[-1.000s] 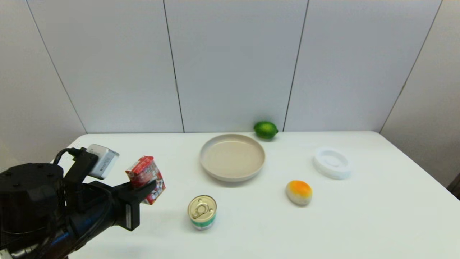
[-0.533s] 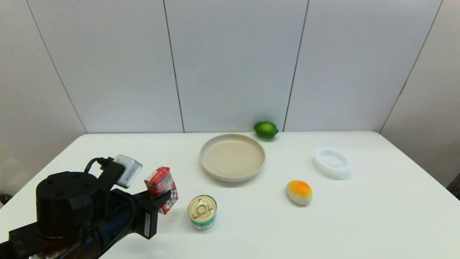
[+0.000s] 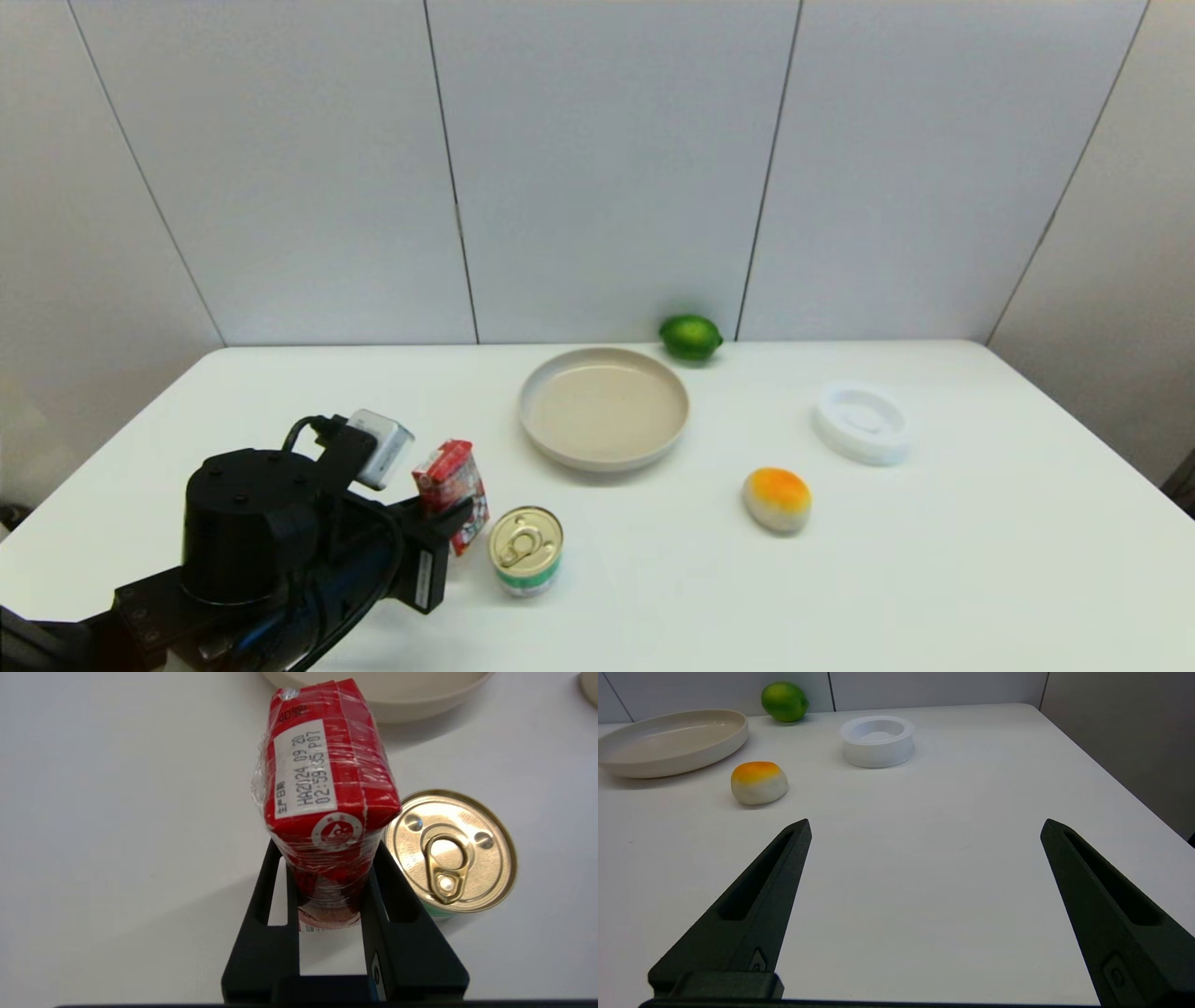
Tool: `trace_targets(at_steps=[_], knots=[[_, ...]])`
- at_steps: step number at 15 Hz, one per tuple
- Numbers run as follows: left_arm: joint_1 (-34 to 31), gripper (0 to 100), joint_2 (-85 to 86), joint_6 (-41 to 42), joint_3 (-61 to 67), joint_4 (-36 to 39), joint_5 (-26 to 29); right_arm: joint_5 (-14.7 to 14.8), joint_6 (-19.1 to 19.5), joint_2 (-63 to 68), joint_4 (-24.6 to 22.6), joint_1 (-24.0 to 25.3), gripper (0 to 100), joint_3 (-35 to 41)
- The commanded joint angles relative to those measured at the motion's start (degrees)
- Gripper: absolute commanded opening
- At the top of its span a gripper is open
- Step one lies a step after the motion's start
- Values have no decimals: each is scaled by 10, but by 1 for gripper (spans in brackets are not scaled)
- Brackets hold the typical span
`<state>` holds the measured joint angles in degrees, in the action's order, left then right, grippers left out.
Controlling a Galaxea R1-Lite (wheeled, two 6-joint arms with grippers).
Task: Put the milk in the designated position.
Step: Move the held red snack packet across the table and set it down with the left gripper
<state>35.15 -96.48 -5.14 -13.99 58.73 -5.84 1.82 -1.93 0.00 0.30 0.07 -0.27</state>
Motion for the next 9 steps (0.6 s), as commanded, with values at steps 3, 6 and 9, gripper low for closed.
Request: trace_targets(at_steps=[3,6,9], knots=[[0,0,-21,0,1,3,-26,0,0,0,0,0,100,0],[-1,0,-20,0,2,3,-40,0,0,0,0,0,100,0],[-1,0,-19,-1,2,4,-40,0,0,0,0,0,100,0]])
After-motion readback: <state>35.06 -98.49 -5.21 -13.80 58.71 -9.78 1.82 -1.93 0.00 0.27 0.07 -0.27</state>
